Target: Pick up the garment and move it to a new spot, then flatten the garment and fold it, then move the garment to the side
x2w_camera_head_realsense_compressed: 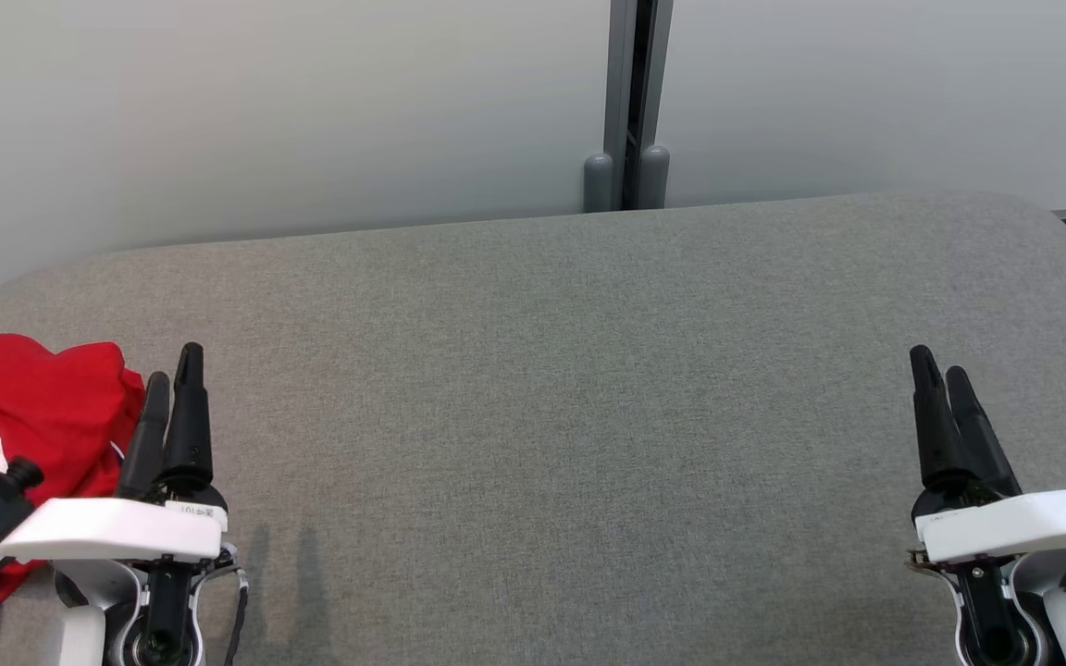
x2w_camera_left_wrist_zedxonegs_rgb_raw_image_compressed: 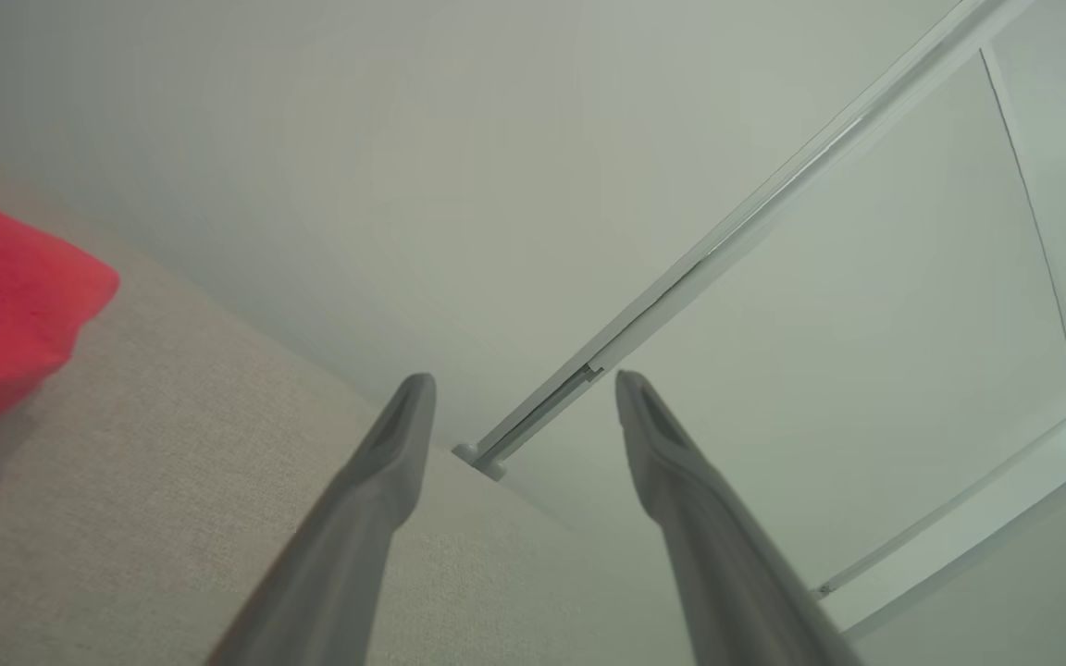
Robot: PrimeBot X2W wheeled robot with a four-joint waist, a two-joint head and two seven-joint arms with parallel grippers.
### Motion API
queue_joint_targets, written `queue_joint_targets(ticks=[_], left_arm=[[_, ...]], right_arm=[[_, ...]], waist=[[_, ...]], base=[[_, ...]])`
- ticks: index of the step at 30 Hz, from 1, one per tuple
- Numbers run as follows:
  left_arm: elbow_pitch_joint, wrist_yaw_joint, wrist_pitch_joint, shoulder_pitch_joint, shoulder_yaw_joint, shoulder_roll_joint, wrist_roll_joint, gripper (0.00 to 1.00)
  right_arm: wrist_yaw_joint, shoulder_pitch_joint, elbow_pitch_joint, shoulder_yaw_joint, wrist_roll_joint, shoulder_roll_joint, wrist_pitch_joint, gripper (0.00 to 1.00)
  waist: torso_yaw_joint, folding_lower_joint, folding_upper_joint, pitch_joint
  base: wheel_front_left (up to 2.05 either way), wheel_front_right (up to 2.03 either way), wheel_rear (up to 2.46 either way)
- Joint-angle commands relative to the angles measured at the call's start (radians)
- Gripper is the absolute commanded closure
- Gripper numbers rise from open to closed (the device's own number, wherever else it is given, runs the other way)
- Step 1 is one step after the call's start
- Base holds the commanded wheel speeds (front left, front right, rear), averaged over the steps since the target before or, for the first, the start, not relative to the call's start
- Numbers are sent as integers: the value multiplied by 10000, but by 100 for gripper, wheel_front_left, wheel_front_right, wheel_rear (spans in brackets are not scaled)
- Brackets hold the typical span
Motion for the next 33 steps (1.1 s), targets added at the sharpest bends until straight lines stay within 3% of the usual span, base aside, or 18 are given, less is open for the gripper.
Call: queue_joint_targets(ticks=[1, 7, 33], left_arm=[[-265, 44, -166, -81, -122, 137, 614, 0], [-437, 153, -431, 100, -441, 267, 1802, 0], [-196, 737, -1218, 510, -1332, 563, 5124, 0]], right_arm=[[14, -114, -213, 31, -665, -140, -148, 0], [14, -34, -320, 81, -1947, -226, -267, 0], [17, 232, -189, -239, -5583, -53, -218, 0]], waist=[[-2, 0, 0, -7], [-5, 0, 0, -28], [28, 0, 0, -30]], base=[[0, 0, 0], [0, 0, 0], [0, 0, 0]])
